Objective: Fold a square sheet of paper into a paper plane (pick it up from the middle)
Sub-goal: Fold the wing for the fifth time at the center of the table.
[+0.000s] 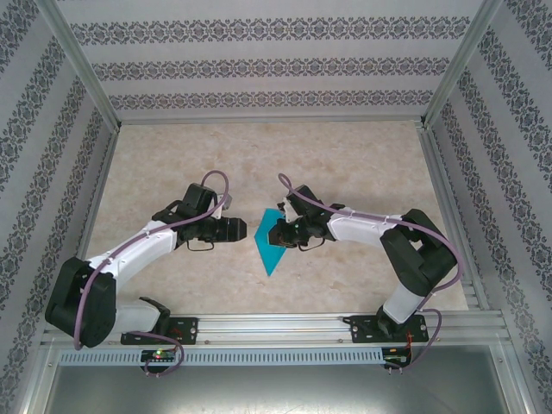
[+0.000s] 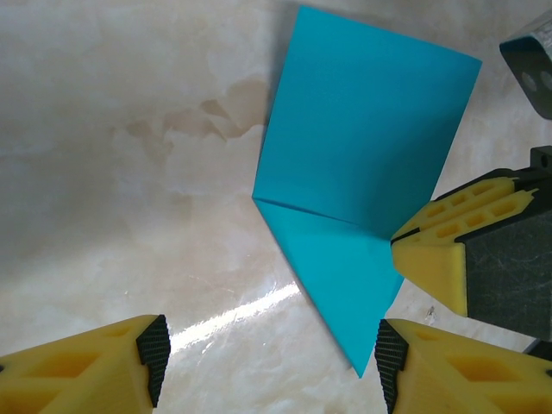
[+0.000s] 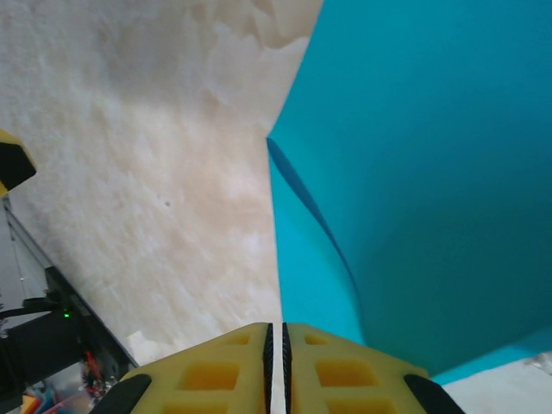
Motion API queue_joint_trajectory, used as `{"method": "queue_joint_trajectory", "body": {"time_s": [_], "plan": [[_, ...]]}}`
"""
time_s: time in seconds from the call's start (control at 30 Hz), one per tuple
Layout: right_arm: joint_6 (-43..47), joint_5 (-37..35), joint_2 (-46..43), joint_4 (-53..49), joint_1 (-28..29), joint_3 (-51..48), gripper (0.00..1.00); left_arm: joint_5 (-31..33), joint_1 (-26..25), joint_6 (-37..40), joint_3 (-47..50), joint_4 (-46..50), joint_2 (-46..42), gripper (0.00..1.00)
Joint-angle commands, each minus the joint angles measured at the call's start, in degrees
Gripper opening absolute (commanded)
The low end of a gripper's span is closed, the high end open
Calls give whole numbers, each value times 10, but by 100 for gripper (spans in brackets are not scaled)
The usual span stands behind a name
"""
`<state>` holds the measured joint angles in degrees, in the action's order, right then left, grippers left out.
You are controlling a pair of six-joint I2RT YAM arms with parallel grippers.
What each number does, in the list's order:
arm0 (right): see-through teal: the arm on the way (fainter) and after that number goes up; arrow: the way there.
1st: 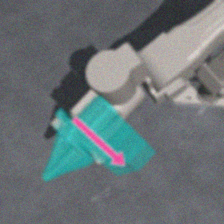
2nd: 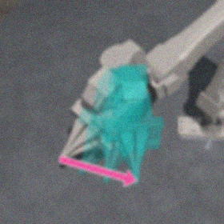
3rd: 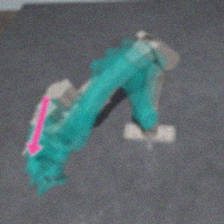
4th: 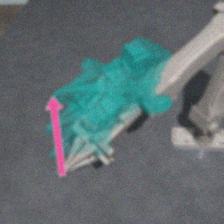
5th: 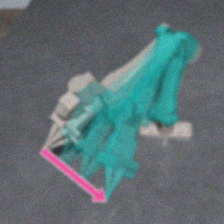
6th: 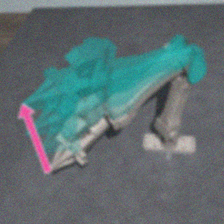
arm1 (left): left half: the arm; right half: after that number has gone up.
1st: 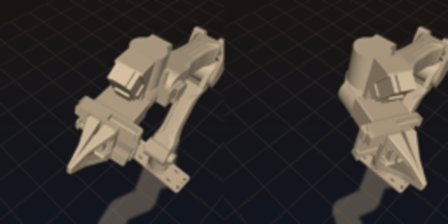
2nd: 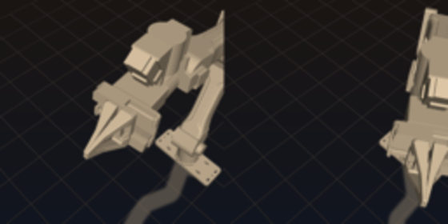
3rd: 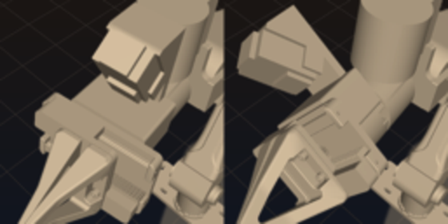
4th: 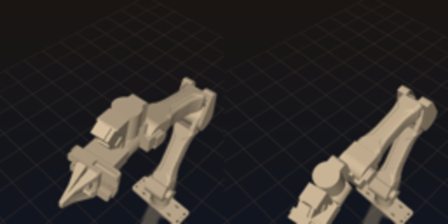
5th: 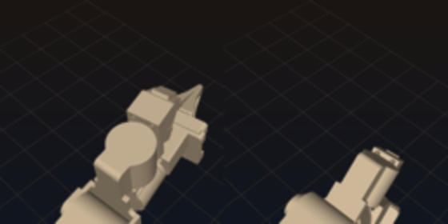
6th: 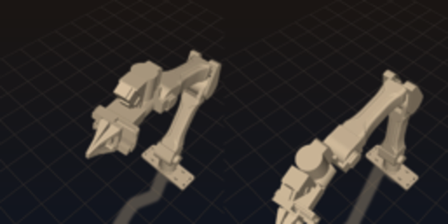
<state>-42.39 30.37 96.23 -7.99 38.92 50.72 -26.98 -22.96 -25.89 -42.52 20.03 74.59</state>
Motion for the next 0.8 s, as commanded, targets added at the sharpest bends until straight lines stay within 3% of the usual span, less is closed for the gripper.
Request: {"method": "queue_joint_trajectory", "body": {"time_s": [0.0,0.4,0.77], "plan": [[29,-27,1,-38,6,-12,13,-21,8,-6,7,-28,9,67],[56,-34,24,-45,-13,-22,13,-46,8,-18,8,-44,25,67],[74,-35,38,-47,-17,-32,11,-73,-20,-108,51,-149,47,64]]}}
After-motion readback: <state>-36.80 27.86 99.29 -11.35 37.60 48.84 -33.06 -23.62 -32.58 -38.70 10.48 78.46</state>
